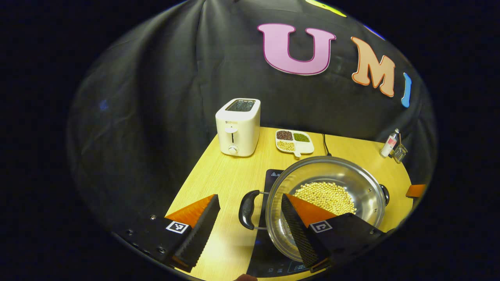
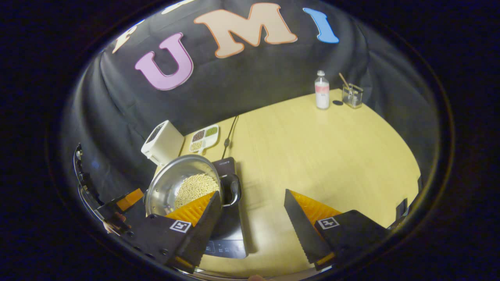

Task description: First push the handle of the pot to place it horizontally, then grasp the pot with both hands and set it on the induction cooktop.

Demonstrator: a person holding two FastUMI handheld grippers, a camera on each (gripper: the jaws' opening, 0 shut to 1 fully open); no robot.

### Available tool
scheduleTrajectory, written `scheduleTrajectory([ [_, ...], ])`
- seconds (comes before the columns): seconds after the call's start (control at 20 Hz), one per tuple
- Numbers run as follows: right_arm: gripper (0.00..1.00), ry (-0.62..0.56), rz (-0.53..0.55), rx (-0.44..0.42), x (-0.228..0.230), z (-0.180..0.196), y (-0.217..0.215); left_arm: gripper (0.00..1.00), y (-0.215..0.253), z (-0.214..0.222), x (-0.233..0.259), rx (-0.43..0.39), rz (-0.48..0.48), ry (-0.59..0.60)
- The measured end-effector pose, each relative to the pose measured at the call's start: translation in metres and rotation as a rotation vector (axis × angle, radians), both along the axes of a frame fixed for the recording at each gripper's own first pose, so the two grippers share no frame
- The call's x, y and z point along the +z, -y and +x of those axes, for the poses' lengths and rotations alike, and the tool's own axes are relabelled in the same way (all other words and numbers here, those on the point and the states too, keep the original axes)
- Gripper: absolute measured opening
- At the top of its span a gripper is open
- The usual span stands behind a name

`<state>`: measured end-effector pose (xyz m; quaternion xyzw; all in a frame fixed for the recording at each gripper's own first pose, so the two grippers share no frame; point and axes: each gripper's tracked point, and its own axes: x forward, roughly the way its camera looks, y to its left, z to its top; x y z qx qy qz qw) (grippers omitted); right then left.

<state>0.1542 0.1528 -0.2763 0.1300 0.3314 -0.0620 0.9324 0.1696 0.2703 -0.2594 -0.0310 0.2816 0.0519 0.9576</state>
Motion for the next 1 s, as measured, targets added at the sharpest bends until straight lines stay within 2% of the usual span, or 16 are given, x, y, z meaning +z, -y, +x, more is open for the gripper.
scheduleTrajectory([
  [0.05,1.00,0.025,-0.023,0.007,0.013,-0.002,0.006,0.96,0.004,-0.006,0.007,0.006,0.006,0.005],
  [0.35,1.00,0.200,-0.115,0.087,0.088,-0.010,0.033,0.97,0.062,-0.035,0.079,-0.006,0.058,0.142],
  [0.4,0.92,0.233,-0.115,0.102,0.104,-0.014,0.039,0.97,0.077,-0.039,0.094,-0.007,0.066,0.171],
  [0.45,0.92,0.271,-0.116,0.111,0.123,-0.018,0.048,0.97,0.095,-0.044,0.108,-0.009,0.067,0.201],
  [0.55,0.92,0.341,-0.130,0.131,0.156,-0.023,0.071,0.96,0.135,-0.051,0.131,-0.022,0.051,0.252],
  [0.6,1.00,0.371,-0.137,0.137,0.169,-0.025,0.083,0.96,0.154,-0.055,0.142,-0.025,0.042,0.274],
  [0.65,1.00,0.400,-0.144,0.143,0.183,-0.029,0.097,0.96,0.172,-0.056,0.151,-0.028,0.034,0.298],
  [0.7,0.92,0.431,-0.151,0.143,0.196,-0.034,0.110,0.94,0.191,-0.058,0.165,-0.030,0.023,0.329],
  [0.75,0.92,0.465,-0.158,0.140,0.210,-0.037,0.125,0.97,0.209,-0.059,0.178,-0.030,0.010,0.363],
  [0.85,0.92,0.522,-0.172,0.131,0.233,-0.050,0.155,0.94,0.241,-0.064,0.199,-0.036,-0.009,0.421],
  [0.95,0.92,0.565,-0.194,0.115,0.248,-0.061,0.184,0.96,0.267,-0.069,0.213,-0.049,0.001,0.458],
  [1.0,0.92,0.576,-0.208,0.107,0.253,-0.068,0.199,0.94,0.279,-0.072,0.218,-0.051,0.015,0.471],
])
